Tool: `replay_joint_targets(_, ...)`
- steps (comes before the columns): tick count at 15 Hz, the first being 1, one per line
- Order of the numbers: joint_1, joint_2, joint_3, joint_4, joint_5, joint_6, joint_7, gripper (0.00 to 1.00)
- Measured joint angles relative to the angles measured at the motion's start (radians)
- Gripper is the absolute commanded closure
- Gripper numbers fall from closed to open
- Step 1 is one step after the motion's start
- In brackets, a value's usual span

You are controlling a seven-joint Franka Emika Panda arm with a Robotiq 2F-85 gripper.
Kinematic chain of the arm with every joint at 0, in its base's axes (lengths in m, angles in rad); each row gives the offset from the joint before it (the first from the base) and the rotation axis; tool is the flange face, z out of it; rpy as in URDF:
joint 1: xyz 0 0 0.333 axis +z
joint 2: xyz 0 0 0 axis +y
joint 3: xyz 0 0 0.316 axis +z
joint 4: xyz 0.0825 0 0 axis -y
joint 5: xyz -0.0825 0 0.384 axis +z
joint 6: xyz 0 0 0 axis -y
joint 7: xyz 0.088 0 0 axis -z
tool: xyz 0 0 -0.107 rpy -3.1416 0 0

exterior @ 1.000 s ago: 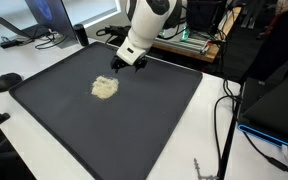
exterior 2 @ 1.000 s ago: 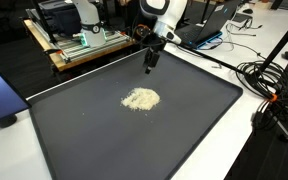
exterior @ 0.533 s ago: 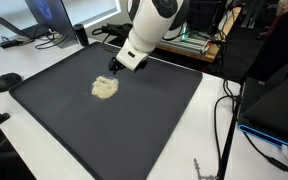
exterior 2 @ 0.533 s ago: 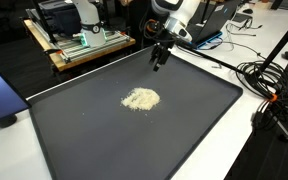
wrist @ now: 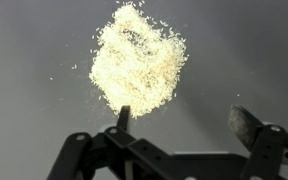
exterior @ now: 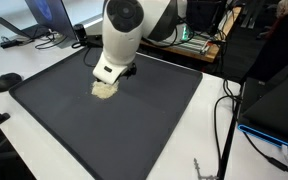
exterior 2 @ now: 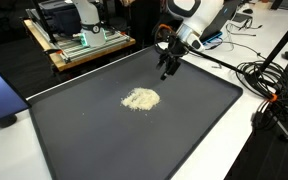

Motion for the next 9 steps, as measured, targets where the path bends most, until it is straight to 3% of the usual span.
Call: replay_joint_targets(9,-0.13,0.188,0.004,0.387,0.283,-0.188,-0.168,0.0)
